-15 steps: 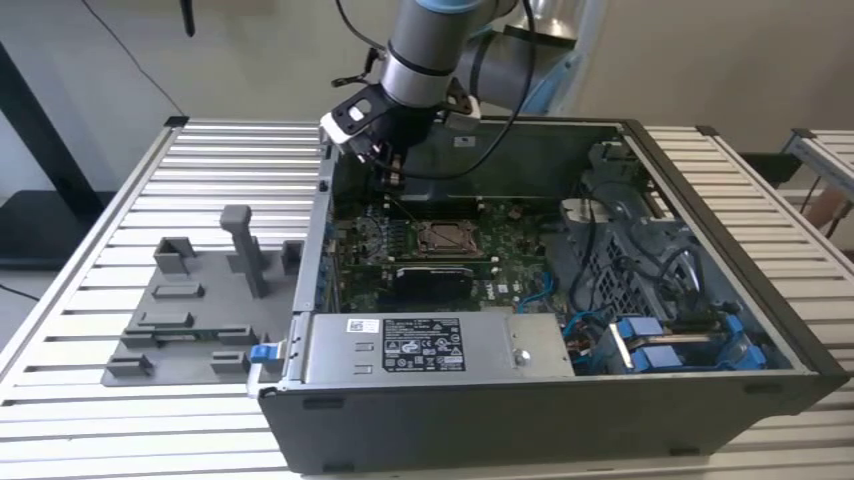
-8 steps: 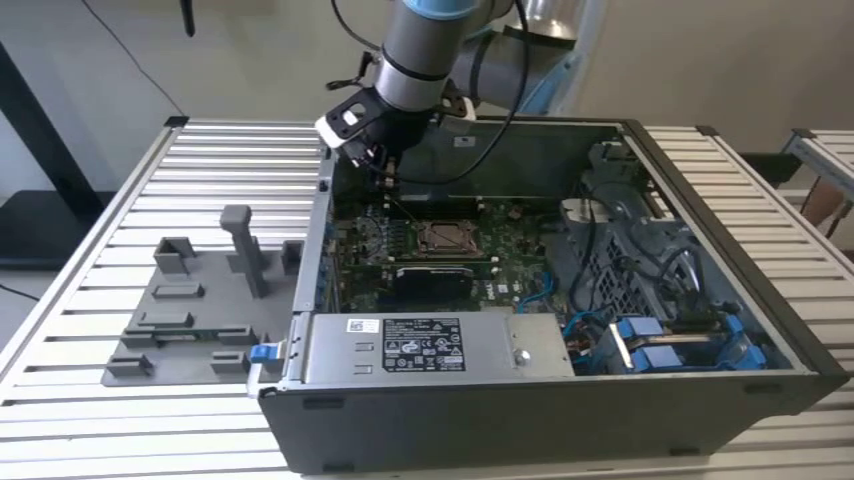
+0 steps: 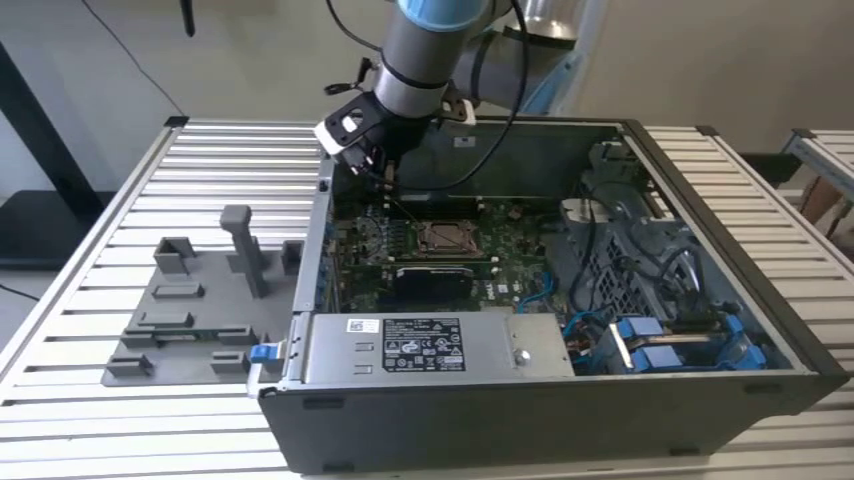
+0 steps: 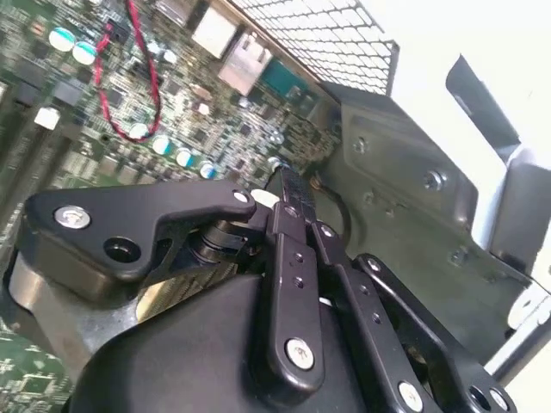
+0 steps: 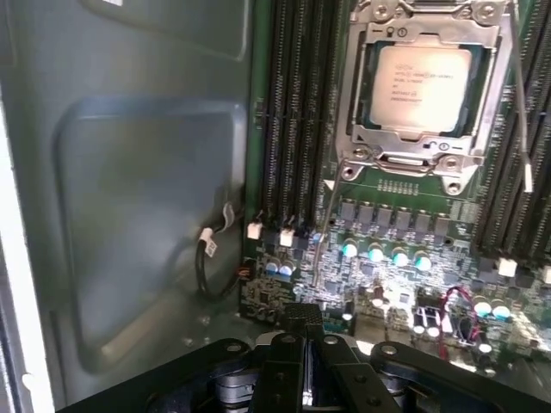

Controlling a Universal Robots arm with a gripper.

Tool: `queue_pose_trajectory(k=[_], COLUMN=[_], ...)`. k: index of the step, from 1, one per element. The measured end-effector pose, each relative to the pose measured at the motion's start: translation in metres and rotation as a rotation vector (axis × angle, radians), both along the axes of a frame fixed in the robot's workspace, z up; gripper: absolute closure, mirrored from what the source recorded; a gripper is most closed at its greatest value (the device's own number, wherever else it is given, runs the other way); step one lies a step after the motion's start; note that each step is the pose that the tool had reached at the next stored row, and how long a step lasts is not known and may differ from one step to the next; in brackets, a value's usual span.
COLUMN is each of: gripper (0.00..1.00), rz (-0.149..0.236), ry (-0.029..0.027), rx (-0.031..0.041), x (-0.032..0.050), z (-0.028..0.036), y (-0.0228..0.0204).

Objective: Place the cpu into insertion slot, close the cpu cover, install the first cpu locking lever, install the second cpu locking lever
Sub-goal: 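Install the first cpu locking lever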

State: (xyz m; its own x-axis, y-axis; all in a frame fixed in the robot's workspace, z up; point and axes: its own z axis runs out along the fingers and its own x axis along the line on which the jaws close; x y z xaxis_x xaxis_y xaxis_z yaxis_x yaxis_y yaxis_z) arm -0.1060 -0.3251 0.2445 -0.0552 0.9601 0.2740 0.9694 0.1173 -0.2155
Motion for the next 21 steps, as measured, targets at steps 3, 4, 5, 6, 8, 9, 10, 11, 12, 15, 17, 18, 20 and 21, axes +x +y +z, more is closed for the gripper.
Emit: queue_pose_trajectory(k=[3,4,5,6,8,9,10,11,12,15,17,18,20,21], gripper=[0.89,0.89,0.89,0.89,0.89,0.89,0.89,0.89,0.89,0.89,0.89,0.89,0.89,0.89], rz=[0.0,0.0,0.0,0.0,0.0,0.0,0.0,0.0,0.0,0.0,0.0,0.0,0.0,0.0], ry=[-0.0001,-0.0001,0.0,0.0,-0.0001,-0.0001,-0.0001,-0.0002,-0.0001,0.0002,0.0001,0.0001,-0.0001,-0.0001], rx=[0.0005,0.0012,0.0045,0.0085,0.0173,0.0192,0.0203,0.0209,0.0212,0.023,0.0249,0.0259,0.0271,0.0274], x=[-0.0001,0.0,0.0004,0.0009,0.0015,0.0015,0.0016,0.0016,0.0018,0.0031,0.0047,0.0054,0.0068,0.0071], z=[-0.0002,-0.0003,-0.0004,-0.0005,-0.0012,-0.0018,-0.0025,-0.0032,-0.0041,-0.0054,-0.0061,-0.0063,-0.0065,-0.0065], y=[-0.0044,-0.0049,-0.0054,-0.0057,-0.0058,-0.0057,-0.0059,-0.006,-0.006,-0.0061,-0.0061,-0.0062,-0.0065,-0.0067])
